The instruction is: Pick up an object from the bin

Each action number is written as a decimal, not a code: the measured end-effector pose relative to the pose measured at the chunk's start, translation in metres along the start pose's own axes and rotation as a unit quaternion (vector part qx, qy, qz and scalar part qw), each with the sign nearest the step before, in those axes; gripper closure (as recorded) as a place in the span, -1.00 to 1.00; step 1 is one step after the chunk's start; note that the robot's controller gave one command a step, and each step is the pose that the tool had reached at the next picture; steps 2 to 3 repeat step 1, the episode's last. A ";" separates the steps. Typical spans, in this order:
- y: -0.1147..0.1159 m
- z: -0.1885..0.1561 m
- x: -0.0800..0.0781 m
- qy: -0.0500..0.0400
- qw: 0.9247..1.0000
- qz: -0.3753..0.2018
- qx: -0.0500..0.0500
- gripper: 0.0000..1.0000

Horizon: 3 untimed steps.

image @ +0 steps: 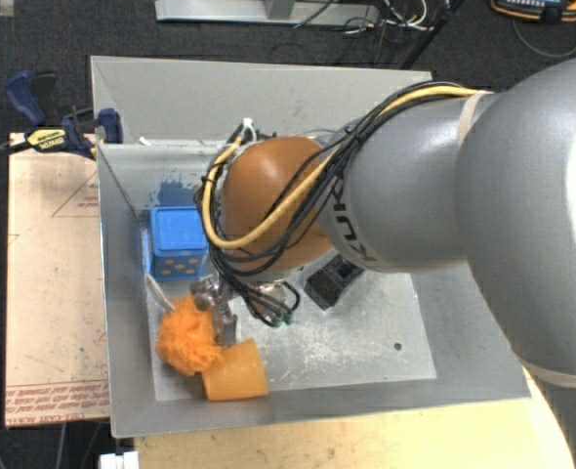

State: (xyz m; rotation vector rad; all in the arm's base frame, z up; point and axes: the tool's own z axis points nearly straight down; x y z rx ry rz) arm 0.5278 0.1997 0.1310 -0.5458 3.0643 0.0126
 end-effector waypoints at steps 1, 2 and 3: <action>0.002 -0.129 0.028 0.008 0.990 -0.142 -0.001 1.00; 0.002 -0.129 0.028 0.008 0.990 -0.142 -0.001 1.00; 0.002 -0.129 0.028 0.008 0.990 -0.142 -0.001 1.00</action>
Offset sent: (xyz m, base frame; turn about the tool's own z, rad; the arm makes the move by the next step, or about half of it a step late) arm 0.0000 0.0000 0.0000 0.0000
